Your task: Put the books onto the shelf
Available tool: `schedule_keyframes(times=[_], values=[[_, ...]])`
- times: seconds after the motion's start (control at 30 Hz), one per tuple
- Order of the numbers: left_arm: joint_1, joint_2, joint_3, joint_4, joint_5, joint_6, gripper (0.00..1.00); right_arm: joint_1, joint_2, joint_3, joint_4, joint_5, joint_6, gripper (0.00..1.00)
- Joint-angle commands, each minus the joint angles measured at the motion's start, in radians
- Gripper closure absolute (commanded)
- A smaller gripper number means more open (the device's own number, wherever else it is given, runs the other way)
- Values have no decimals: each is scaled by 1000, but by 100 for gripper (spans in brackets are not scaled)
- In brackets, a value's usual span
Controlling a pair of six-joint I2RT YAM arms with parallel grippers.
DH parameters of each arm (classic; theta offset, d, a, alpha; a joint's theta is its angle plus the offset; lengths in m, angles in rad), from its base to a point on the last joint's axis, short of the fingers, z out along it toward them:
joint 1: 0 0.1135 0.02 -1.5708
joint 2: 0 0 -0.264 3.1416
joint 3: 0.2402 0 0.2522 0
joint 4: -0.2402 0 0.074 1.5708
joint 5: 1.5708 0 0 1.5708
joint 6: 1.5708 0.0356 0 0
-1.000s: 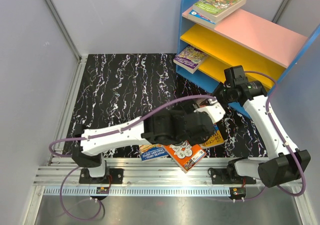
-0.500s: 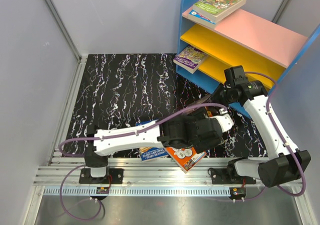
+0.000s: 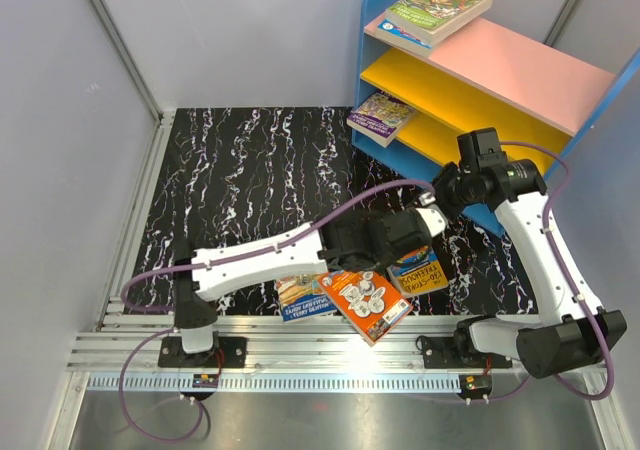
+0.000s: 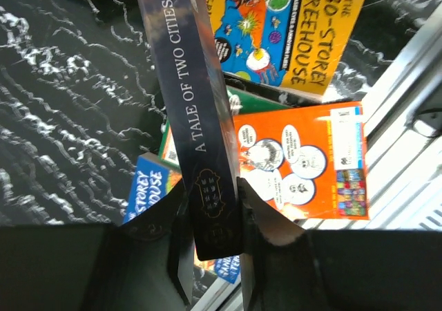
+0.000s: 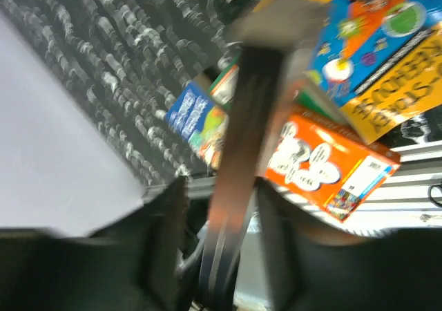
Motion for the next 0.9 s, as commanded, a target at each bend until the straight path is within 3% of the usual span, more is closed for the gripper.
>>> schedule_keyframes(times=[0.0, 0.03, 0.07, 0.1, 0.37, 0.53, 0.7, 0.87], values=[[96, -114, -105, 169, 175, -45, 100, 31, -70, 125, 3, -123, -2, 48], [139, -142, -143, 198, 251, -64, 100, 31, -66, 157, -5, -99, -6, 35], [162, -198, -215, 227, 293, -97, 100, 32, -62, 176, -14, -83, -11, 14], [186, -228, -259, 293, 382, -114, 100, 31, -60, 197, -41, -65, -15, 2], [559, -450, -632, 681, 901, -353, 100, 29, -28, 472, -193, 141, -71, 0], [778, -451, -809, 1155, 1249, -593, 100, 31, -46, 465, -187, 132, -74, 0], [842, -316, -771, 1572, 1442, -870, 100, 31, -68, 406, -181, 116, -69, 0], [856, -170, -662, 1743, 1498, -1040, 100, 29, -74, 402, -189, 121, -80, 0]])
